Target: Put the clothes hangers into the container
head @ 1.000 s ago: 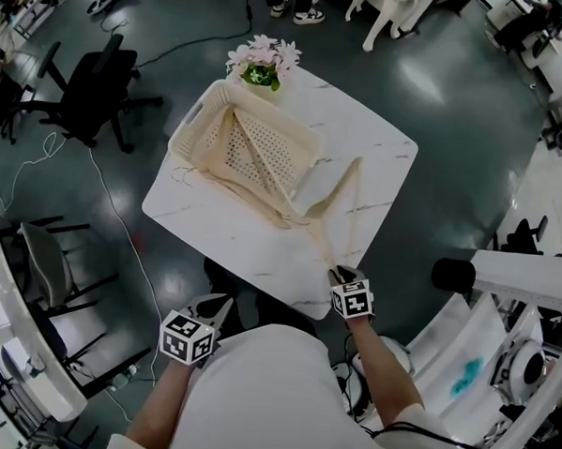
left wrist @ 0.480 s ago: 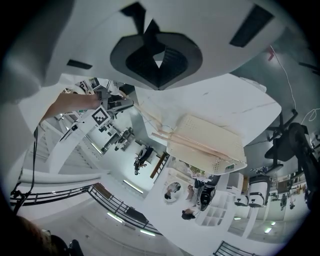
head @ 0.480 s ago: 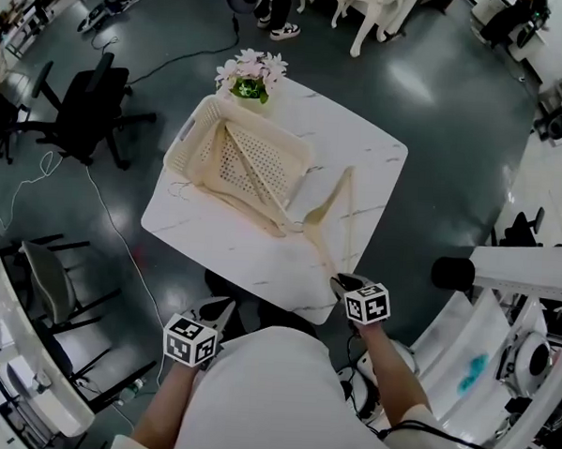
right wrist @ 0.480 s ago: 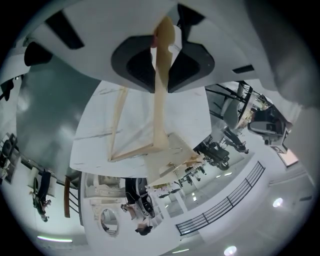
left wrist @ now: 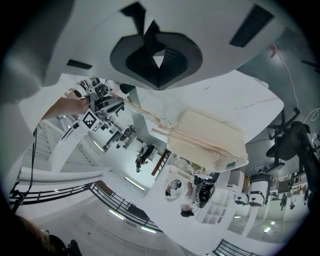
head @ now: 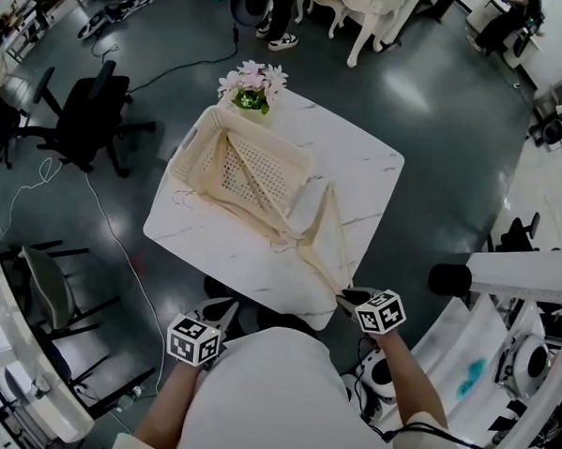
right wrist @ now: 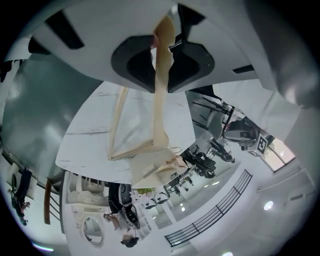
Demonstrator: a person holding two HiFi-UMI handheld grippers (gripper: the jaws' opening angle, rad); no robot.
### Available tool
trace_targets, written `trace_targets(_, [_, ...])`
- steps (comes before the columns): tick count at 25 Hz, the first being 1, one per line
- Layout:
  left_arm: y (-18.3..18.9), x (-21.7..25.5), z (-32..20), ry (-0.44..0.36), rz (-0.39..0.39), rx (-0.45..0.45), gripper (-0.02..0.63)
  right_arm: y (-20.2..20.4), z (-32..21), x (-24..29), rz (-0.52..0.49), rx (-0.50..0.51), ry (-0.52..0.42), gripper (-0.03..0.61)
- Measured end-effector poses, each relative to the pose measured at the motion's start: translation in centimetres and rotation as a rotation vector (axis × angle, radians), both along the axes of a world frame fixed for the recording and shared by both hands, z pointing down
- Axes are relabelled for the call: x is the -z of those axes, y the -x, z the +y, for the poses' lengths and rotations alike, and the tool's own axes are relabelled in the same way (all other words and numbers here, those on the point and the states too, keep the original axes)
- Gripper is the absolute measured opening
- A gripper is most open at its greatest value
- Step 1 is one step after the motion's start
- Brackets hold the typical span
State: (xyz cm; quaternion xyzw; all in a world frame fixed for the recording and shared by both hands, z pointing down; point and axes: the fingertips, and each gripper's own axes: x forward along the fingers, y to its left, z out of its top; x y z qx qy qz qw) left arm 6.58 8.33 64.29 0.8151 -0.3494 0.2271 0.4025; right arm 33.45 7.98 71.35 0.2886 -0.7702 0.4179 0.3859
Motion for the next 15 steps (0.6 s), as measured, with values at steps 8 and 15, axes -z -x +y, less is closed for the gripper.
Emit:
trace_targets(8, [0.2, -0.1, -0.1, -0.006, 0.008, -0.002, 0.008, 0.0, 2.2, 2.4, -0.019, 0.058, 0.038, 0.091])
trace_targets(15, [-0.6, -0.5, 0.1, 0.006, 0.022, -0.022, 0.008, -0.5, 4.5, 3.8, -0.022, 0.056, 0.038, 0.092])
